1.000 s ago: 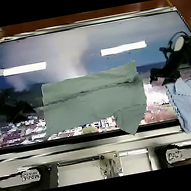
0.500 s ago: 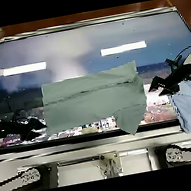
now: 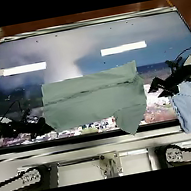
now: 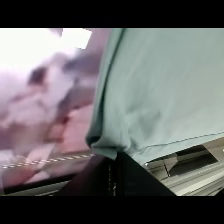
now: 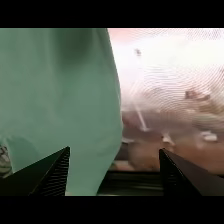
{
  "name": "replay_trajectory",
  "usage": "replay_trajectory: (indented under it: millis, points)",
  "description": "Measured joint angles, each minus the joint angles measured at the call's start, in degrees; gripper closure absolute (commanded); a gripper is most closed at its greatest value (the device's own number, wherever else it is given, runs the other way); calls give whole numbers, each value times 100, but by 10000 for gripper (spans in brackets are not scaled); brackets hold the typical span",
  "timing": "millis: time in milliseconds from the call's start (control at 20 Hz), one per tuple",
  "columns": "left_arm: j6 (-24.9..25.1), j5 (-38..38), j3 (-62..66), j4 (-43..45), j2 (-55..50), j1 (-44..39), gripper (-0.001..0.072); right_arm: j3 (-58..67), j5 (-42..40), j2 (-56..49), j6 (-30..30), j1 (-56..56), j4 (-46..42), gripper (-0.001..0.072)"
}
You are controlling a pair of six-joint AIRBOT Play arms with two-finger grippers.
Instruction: Fold the shirts.
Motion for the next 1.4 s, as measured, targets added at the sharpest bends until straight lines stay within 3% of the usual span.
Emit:
replay_trajectory:
  millis: [200, 350, 450, 500, 550, 700, 750, 900, 950, 1400]
  points:
    - [109, -28, -15, -42, 2, -50, 669, -719, 13, 240, -168, -4, 107, 45]
    - [173, -92, -17, -52, 24, -61, 669, -1552, -522, 553, -236, 2, 361, 47]
    - [201, -114, -17, -50, 31, -61, 669, -2052, -990, 654, -245, 0, 640, 66]
    - [208, -120, -17, -50, 35, -61, 669, -2271, -1226, 688, -275, 0, 866, 144]
    - [210, -127, -17, -50, 37, -61, 669, -2428, -1392, 708, -321, 0, 1043, 161]
    - [219, -149, -11, -59, 39, -61, 669, -2719, -1768, 756, -442, 39, 1519, 163]
    - [225, -155, -2, -66, 39, -61, 669, -2771, -1891, 758, -452, 111, 1628, 201]
    - [232, -155, 24, -72, 39, -61, 670, -2850, -2304, 761, -487, 455, 1668, 624]
    - [256, -149, 31, -72, 46, -61, 671, -2844, -2365, 769, -501, 551, 1668, 651]
    - [385, 157, 1154, -98, 426, -173, 670, -1237, -2181, 1145, -420, 728, 1816, 652]
